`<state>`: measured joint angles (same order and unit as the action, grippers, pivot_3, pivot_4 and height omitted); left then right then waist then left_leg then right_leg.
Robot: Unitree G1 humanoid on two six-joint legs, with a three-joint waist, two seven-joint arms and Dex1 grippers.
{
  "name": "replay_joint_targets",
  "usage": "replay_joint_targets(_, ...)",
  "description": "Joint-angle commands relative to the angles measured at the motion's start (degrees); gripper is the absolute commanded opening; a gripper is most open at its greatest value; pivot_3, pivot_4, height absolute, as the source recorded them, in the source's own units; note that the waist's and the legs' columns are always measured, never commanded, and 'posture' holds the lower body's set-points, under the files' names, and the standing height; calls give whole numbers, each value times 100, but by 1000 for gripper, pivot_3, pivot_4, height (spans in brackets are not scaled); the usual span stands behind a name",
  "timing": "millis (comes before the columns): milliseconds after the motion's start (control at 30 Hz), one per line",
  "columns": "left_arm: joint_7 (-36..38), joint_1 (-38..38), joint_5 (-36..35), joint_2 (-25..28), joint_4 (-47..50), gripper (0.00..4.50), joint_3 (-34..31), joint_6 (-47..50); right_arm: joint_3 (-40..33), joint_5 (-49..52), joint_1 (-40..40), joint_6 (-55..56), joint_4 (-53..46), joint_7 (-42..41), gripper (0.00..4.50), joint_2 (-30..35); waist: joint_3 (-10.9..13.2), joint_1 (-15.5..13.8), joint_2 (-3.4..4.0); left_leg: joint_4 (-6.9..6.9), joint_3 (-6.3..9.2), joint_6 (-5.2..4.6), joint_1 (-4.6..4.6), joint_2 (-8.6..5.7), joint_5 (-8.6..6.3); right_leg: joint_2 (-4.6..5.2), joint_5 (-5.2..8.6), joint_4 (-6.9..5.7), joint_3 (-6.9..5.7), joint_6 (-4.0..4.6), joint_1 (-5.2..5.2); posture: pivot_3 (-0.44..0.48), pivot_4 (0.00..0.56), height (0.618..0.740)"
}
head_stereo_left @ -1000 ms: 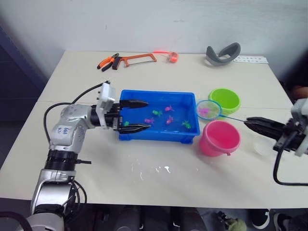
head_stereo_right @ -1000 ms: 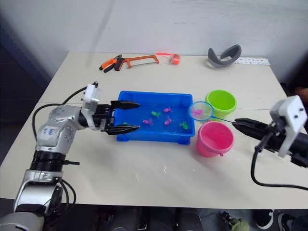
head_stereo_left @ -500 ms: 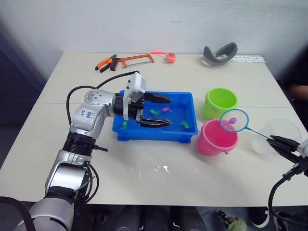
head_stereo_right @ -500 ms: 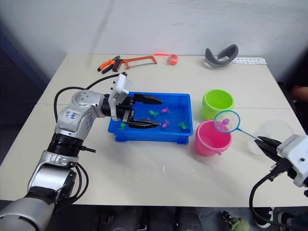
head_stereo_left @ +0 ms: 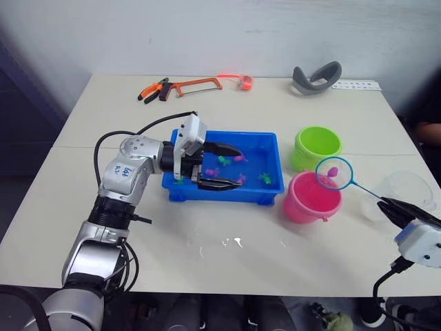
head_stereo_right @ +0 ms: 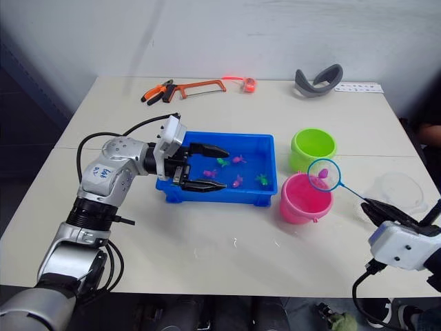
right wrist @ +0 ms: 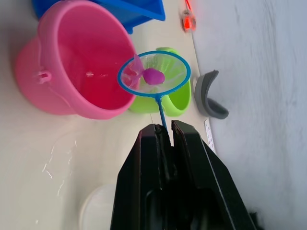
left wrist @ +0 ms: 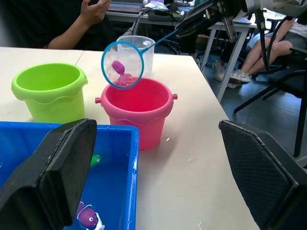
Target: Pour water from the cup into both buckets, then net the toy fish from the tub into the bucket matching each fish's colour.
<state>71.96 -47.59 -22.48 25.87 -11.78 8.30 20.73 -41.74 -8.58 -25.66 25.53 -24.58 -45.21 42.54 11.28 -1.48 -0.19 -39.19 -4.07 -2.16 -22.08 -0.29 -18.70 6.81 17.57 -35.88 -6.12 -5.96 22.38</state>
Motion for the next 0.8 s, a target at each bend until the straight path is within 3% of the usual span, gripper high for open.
replay_joint_targets(33,-36,41,-44,49,210,4442,-115,-9,-137,-412,-86,795,242,370,0,87,0,3,0,0,0,0,0,0,0,0,0,0,1,0,0,0,150,740)
replay_joint_targets(167,-93,88,-65,24,256,4442,-129,16,-335,-1270,-74,1930,603,1074,0,99,0,3,0,0,0,1,0,0,1,0,0,0,4,0,0,0,150,740)
replay_joint_targets(400,-197,138,-117,-88,258,4442,-134,86,-246,-2416,327,2381,981,1964,0,377,0,13,0,-1,-2,3,1,1,2,-1,0,-2,9,0,0,0,150,740)
replay_joint_targets(800,-291,198,-132,-202,243,4442,-169,85,-107,-2884,114,2975,1412,2798,0,674,0,16,0,-1,0,5,2,2,3,-2,1,-4,9,2,-1,0,150,740)
